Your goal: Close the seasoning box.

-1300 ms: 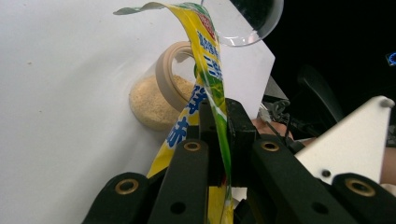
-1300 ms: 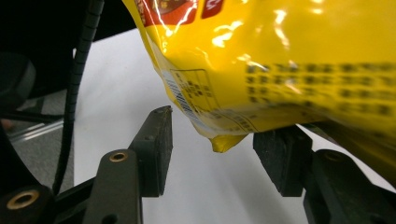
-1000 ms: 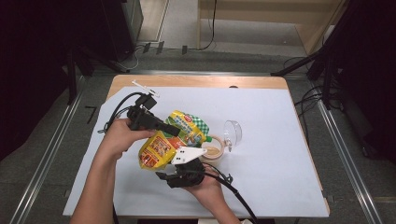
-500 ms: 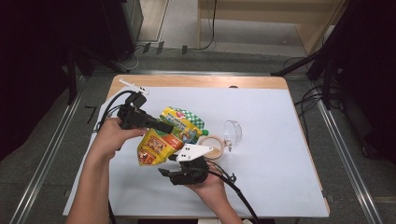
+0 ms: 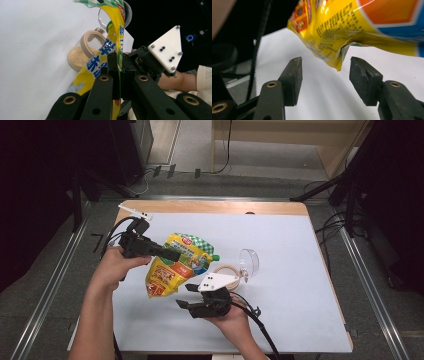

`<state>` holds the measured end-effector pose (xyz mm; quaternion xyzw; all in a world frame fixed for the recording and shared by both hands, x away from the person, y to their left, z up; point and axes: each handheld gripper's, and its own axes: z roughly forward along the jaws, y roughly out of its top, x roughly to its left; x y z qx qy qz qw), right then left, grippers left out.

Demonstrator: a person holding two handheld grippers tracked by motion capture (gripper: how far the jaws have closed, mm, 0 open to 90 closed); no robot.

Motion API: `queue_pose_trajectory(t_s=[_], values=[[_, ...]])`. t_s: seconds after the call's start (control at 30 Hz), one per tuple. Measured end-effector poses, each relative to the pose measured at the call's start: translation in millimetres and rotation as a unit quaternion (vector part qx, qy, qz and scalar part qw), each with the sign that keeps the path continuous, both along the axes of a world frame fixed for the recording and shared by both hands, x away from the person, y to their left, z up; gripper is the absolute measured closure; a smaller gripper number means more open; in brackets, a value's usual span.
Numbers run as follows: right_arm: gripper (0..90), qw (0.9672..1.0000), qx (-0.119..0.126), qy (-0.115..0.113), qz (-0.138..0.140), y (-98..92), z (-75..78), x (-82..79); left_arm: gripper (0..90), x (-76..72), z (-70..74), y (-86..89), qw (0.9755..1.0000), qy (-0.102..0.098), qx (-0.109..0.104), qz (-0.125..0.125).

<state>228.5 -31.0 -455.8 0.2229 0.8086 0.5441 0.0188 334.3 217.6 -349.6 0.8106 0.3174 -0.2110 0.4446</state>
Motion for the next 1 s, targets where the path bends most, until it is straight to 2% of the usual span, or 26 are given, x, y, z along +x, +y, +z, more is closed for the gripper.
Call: queue_pose_trajectory(t_s=[0.17, 0.3, 0.43, 0.6, 0.77, 0.93, 1.0], values=[[46.4, 0.9999, 0.013, -0.003, 0.001, -9.9, 9.9, -0.7, 89.4, 2.0, 0.3, 7.4, 0.9998, -0.003, -0.008, 0.018], [46.5, 0.9999, -0.002, -0.007, 0.007, -13.9, 12.0, 0.4, 89.3, 5.8, 0.1, 14.2, 0.9987, -0.006, -0.012, 0.050], [46.2, 0.9999, -0.007, -0.003, 0.014, -19.5, 11.7, 0.7, 89.3, 11.4, -2.5, 18.9, 0.9954, -0.026, -0.004, 0.092], [46.3, 0.9998, -0.006, 0.001, 0.017, -30.0, 11.9, 3.6, 89.3, 21.1, -12.2, 22.4, 0.9904, -0.037, -0.003, 0.133], [46.5, 0.9999, -0.009, 0.002, 0.013, -42.1, 12.4, 7.4, 89.3, 28.8, -21.0, 17.6, 0.9861, -0.060, 0.011, 0.155], [47.0, 0.9998, -0.012, 0.001, 0.016, -49.5, 11.9, 8.4, 89.3, 34.5, -31.6, 11.4, 0.9843, -0.066, 0.025, 0.162], [47.2, 0.9997, -0.015, 0.005, 0.020, -51.5, 11.4, 8.8, 89.3, 36.0, -37.6, 11.0, 0.9838, -0.061, 0.023, 0.167]])
